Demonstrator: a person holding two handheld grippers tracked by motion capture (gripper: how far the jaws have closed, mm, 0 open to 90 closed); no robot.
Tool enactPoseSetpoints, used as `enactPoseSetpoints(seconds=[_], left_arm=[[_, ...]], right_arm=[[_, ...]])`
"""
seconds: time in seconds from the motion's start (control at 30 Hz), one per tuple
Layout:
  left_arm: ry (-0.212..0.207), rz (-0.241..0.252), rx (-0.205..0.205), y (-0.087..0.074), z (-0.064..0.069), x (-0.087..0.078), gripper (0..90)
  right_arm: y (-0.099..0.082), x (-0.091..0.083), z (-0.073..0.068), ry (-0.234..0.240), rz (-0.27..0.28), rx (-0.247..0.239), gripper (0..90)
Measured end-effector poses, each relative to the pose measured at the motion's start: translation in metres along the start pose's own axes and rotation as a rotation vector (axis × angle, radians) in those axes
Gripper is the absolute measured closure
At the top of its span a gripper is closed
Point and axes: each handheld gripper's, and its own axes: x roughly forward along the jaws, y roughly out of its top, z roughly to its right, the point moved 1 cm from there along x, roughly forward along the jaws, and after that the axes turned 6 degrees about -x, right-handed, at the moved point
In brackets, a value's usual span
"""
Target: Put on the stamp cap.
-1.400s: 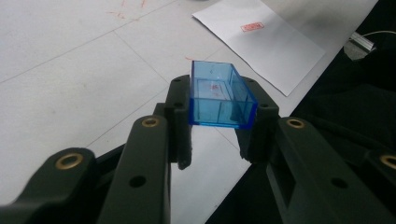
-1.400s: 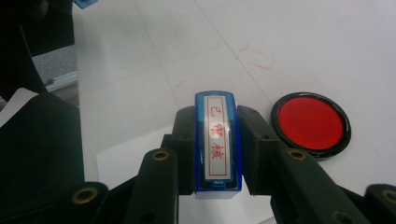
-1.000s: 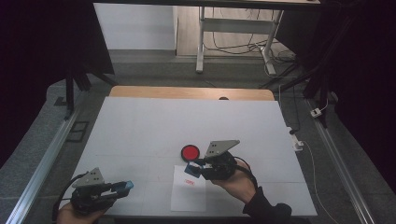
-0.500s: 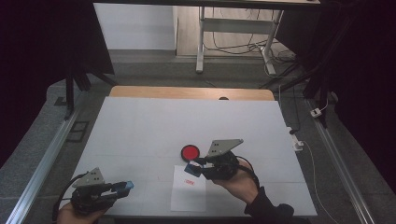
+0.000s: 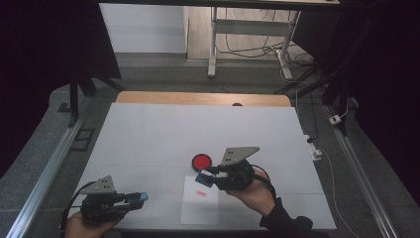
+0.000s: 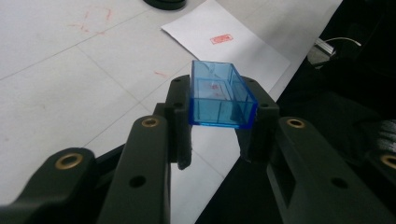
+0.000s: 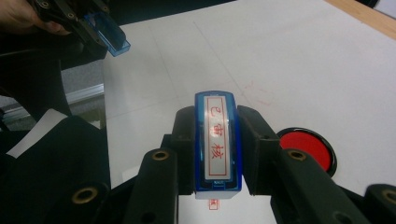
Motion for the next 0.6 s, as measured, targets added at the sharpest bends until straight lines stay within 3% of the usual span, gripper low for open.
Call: enactPoseSetpoints(seconds=[0.2,0.4,0.6], left_arm=[[0.006,-0.01,0.037,0.009,0.005,0.007,68.4],[-0.02,0.002,0.081,0.02,0.01,0.016,68.4],[-0.06,-0.049,0.17,0.028,0.017,0.032,68.5]], right_arm=[[0.002,-0.005,0.002,-0.003,0.011,0.009,70.1],[0.004,-0.009,0.004,-0.005,0.027,0.013,70.1],[0.006,-0.012,0.005,-0.002,0.035,0.015,70.1]])
